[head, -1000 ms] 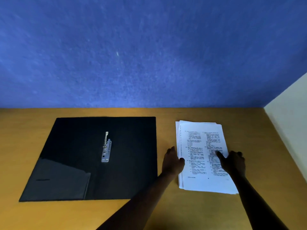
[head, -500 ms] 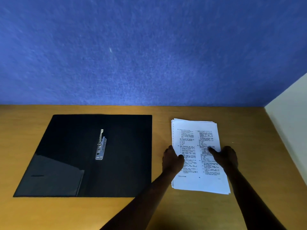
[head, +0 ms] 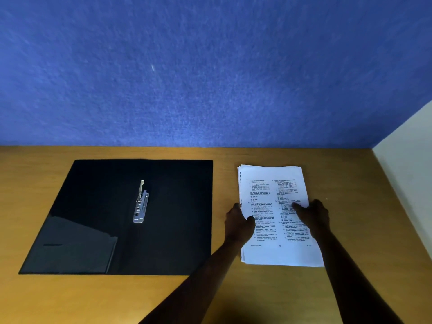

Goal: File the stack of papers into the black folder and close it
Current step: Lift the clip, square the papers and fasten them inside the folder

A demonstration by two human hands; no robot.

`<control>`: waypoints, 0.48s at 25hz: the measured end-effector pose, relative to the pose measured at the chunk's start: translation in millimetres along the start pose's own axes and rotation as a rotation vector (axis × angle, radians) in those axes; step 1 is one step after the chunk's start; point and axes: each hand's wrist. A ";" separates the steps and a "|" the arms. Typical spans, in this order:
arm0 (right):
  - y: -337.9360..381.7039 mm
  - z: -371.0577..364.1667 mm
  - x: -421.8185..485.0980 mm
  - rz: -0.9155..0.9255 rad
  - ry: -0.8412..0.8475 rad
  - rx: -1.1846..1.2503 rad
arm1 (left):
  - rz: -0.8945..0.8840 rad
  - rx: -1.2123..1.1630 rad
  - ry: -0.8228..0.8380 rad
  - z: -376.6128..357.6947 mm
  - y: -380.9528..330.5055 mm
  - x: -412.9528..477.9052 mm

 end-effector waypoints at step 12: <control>4.1 44.5 4.1 0.089 0.621 0.517 | 0.075 -0.135 0.001 16.9 11.8 14.3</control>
Point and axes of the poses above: each hand's wrist, its own x-axis towards the middle knuckle, its own z-axis out of the back of the hand, y = z × x, and after that the axes turned 2 degrees about -y, right-handed
